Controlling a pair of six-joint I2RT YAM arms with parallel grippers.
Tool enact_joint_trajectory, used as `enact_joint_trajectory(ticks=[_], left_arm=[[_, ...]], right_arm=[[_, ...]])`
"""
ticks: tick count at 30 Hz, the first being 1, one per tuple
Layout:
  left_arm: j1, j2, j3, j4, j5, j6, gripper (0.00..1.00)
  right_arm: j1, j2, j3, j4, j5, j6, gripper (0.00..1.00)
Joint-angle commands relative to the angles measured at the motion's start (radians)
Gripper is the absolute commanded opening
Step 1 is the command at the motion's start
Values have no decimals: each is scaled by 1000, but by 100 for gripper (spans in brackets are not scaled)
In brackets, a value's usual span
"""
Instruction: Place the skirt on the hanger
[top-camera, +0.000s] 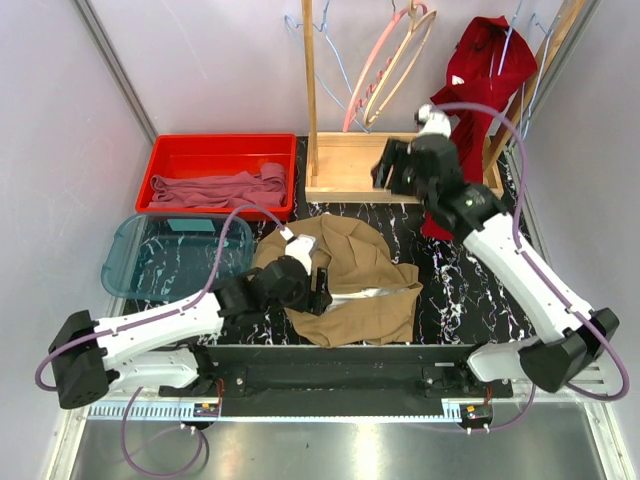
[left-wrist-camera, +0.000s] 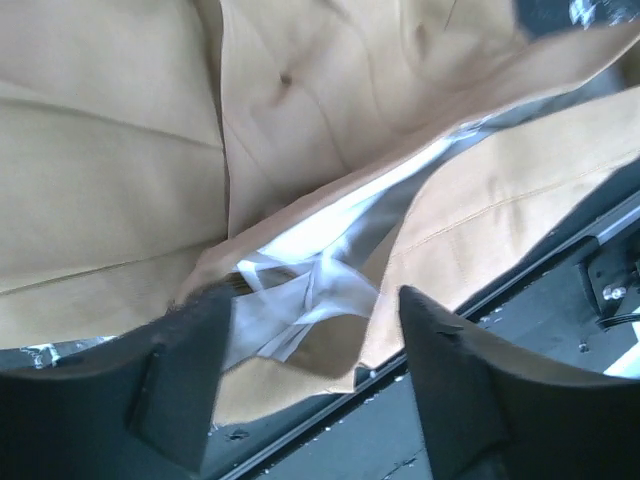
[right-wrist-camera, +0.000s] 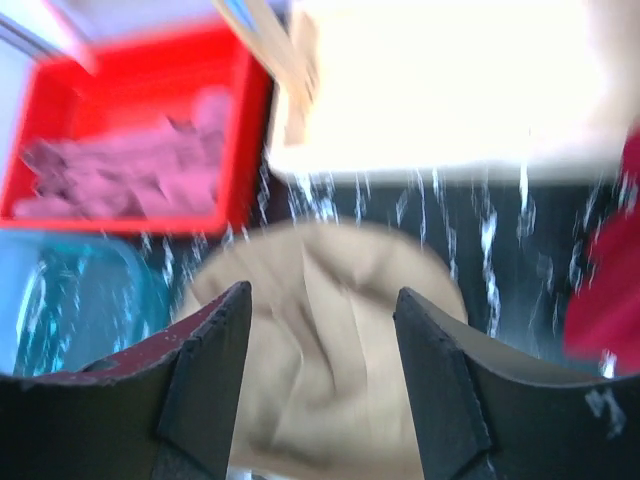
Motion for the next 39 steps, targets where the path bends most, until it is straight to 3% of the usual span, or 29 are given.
enact_joint_trajectory(ticks=[1,5,14,17,23,26,30,39], left_arm=[[-4,-85,72,-52,-66,34,77],[-2,-135,88,-86,-94,54,87],[-2,-197,78,-114,-138,51,92],[-1,-200,68,-118,-143,47,92],[-1,-201,52,-129,-155,27,93],[-1,-200,42,-127,-158,14,93],[-1,-197,29,-129,-163,5,93],[-1,-178,20,-126,-173,11,94]], right_arm=[[-14,52,195,109,14,-204,67],[-14,93,321,232,-29,-319,68],[-13,206,474,389,-208,-325,67],[-13,286,548,380,-303,-290,64],[-2,482,770,260,-351,-261,59],[12,579,908,162,-302,-271,58],[17,674,1069,4,-103,-265,55],[15,520,895,-19,232,-281,61]])
